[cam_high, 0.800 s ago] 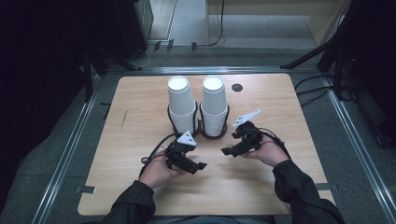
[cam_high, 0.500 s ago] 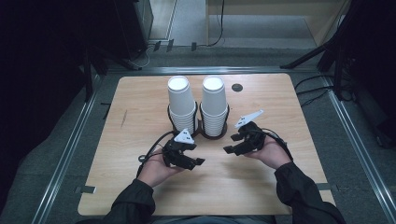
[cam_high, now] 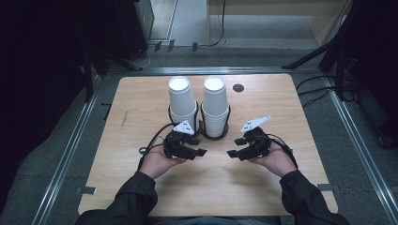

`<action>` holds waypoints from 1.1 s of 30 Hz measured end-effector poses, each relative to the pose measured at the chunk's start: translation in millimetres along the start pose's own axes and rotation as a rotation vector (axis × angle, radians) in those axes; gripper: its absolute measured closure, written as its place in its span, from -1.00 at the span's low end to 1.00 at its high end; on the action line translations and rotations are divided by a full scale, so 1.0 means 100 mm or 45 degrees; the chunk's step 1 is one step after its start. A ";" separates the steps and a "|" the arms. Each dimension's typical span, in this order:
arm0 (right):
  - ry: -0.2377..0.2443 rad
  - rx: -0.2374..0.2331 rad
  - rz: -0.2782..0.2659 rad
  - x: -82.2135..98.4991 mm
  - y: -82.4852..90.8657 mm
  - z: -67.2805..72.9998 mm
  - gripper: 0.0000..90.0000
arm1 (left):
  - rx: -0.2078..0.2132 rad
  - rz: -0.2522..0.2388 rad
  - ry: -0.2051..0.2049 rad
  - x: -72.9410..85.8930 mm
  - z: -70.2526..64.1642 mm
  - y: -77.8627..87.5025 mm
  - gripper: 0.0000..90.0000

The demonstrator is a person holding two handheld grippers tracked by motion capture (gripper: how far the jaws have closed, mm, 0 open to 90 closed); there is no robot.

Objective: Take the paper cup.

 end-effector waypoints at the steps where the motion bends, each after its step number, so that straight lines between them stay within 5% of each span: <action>1: 0.000 0.000 0.000 0.00 0.00 0.00 -0.17 | 0.000 0.000 0.000 0.00 0.00 0.00 0.08; 7: -0.035 0.014 -0.015 0.06 0.08 -0.04 -0.20 | -0.017 -0.016 -0.007 -0.06 0.01 -0.01 0.20; 14: -0.052 0.028 0.002 0.07 0.10 -0.05 -0.23 | 0.017 -0.022 0.006 -0.06 0.03 -0.03 0.11; 33: -0.035 0.010 -0.022 -0.04 0.11 -0.07 -0.28 | -0.082 -0.072 0.058 -0.12 0.13 0.01 0.44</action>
Point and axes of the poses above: each handheld gripper's, and its own axes: y roughly backward along the jaws, x roughly out of its underside, z roughly to its left, the point moved 5 cm from there along -y, roughly forward along the jaws
